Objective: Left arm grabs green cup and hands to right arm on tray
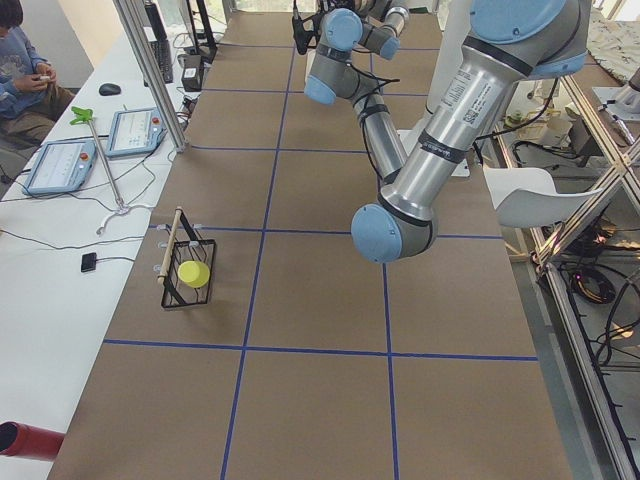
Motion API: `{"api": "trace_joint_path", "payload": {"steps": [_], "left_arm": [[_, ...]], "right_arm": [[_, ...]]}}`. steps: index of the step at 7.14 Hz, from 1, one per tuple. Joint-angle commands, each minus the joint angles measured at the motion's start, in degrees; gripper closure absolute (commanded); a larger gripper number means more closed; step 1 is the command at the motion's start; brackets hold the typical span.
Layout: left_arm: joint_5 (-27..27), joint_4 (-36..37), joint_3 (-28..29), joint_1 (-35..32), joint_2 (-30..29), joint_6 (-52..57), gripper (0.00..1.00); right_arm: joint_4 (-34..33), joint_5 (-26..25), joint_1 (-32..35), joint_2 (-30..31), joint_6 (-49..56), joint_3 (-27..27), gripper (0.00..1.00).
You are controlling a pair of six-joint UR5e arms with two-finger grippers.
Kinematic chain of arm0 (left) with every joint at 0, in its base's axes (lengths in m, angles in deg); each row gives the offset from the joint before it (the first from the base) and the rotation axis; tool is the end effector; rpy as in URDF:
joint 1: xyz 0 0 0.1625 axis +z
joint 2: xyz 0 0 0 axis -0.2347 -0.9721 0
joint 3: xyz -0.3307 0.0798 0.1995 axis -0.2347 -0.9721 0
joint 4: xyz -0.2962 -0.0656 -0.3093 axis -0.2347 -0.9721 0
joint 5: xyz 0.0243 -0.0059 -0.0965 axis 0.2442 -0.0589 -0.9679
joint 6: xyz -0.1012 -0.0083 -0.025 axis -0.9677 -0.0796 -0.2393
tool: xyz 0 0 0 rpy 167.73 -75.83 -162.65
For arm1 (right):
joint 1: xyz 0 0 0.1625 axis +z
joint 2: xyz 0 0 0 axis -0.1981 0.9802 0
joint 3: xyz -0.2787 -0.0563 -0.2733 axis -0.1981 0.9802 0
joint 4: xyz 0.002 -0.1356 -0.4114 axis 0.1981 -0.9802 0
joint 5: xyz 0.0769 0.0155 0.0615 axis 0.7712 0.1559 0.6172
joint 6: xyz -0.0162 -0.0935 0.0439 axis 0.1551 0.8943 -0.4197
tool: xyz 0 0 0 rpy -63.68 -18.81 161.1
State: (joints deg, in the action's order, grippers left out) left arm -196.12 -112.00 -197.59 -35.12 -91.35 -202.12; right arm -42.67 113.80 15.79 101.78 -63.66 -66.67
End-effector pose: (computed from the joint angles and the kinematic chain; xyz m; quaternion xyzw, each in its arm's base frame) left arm 0.2373 -0.3839 0.0119 -0.0172 0.8272 -0.1270 0.5471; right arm -0.3373 -0.3407 0.0311 0.2449 -0.9059 0.1469 0.3126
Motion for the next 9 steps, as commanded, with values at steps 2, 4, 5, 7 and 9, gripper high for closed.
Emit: {"api": "trace_joint_path", "payload": {"steps": [2, 4, 5, 7, 9], "left_arm": [[0.0, 0.0, -0.1, 0.0, 0.0, 0.0, 0.92], [0.0, -0.1, -0.1, 0.2, -0.4, 0.2, 0.01], [0.0, 0.0, 0.3, 0.3, -1.3, 0.5, 0.00], [0.0, 0.2, 0.6, 0.3, -0.9, 7.9, 0.00], [0.2, 0.1, 0.8, 0.2, -0.7, 7.9, 0.00]], "right_arm": [[0.0, 0.0, 0.0, 0.0, 0.0, 0.0, 0.76], [0.2, 0.0, -0.1, -0.1, 0.0, 0.0, 1.00], [0.4, 0.0, -0.1, 0.0, 0.0, 0.0, 1.00], [0.6, 0.1, -0.1, 0.0, -0.1, -0.4, 1.00], [0.7, 0.1, 0.1, 0.6, -0.3, -0.4, 1.00]]}}
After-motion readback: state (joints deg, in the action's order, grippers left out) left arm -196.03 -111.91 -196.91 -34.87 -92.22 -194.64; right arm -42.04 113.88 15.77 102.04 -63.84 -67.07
